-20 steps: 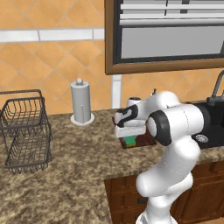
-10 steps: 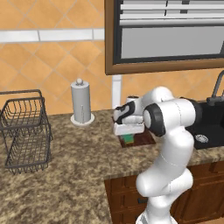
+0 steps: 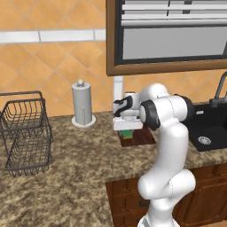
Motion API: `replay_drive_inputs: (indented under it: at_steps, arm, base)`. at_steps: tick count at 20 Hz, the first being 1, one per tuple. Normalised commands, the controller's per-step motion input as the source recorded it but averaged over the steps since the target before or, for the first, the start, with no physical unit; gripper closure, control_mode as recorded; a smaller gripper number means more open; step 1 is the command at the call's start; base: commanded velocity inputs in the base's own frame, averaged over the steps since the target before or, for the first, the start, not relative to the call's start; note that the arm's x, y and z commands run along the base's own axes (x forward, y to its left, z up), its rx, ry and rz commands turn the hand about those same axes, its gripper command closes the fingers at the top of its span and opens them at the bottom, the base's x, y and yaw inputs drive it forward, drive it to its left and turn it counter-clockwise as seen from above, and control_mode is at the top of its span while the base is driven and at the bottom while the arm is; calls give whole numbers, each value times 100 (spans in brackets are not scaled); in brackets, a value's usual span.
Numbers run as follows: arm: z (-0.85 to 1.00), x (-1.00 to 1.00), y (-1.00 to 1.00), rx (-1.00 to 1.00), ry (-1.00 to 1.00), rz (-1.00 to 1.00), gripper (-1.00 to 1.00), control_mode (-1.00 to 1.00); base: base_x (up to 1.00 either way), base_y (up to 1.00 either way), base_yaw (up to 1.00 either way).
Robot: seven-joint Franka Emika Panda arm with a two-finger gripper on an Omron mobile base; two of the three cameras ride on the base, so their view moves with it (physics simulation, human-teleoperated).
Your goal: Pick up the sponge from the counter and clean the cutting board by briefly scrubbing or pressing down on the cutting board. Once finished, release the sponge.
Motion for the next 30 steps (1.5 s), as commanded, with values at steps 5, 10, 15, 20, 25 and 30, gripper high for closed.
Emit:
replay_drive_inputs:
  at_steps: [5,10,15,20,25,30]
  arm:
    - [-51,56,0,0,-6,-11,100,-100]
    - [-52,49,-4,0,-7,-11,100,-100]
    - [-40,47,-2,0,-11,-13,100,-100]
    - [-27,41,-5,0,-18,-13,100,-100]
    - [-46,-28,-9,0,-6,-14,100,-100]
    - [-64,-97,-24,-1,13,-8,100,-100]
  base:
    - [0,0,0]
    - [0,0,0]
    - [0,0,0]
    - [0,0,0]
    - [0,0,0]
    - [0,0,0]
